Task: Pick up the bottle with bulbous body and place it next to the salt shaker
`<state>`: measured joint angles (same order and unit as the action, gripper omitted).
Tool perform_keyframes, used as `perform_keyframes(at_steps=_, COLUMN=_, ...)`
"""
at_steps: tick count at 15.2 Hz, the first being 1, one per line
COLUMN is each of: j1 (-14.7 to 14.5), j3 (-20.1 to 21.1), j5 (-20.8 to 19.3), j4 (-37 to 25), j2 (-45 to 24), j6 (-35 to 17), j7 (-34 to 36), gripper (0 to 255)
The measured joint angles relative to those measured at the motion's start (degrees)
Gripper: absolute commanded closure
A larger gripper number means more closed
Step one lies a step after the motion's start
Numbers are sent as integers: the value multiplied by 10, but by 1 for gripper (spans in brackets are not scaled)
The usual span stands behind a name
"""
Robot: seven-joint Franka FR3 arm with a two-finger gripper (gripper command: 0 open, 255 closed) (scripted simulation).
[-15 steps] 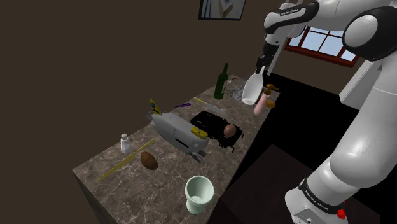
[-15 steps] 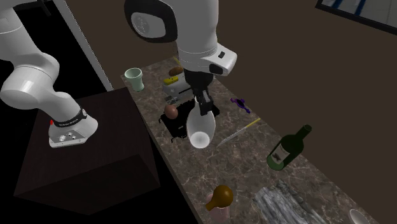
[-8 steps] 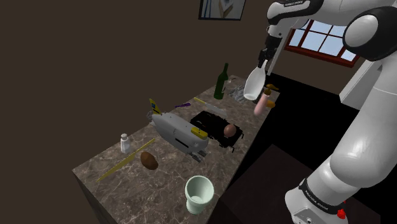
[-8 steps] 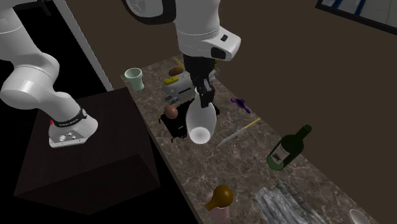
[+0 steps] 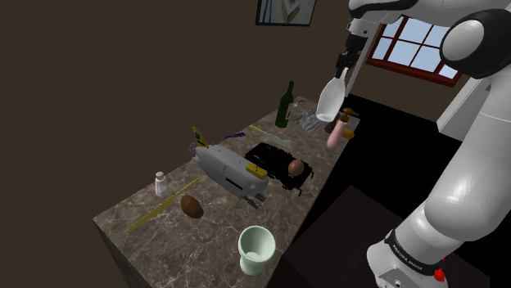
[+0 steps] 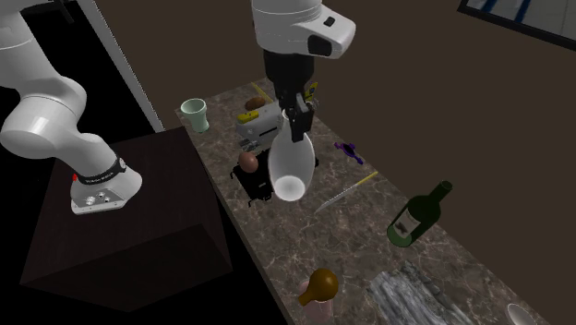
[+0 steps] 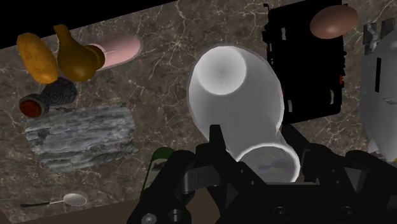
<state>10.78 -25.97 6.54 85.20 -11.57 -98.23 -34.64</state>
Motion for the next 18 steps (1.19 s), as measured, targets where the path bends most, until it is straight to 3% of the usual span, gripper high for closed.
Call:
perform_keyframes(at_steps=8, j1=8, j3=-2, j5=6, j4=-80, j2=-14, j6=67, j7=-2, gripper=255)
perform_keyframes(at_steps=18, j1=-80, j3=48, j5=-51, j4=79, j2=100, j6=9, j7=129, gripper=255)
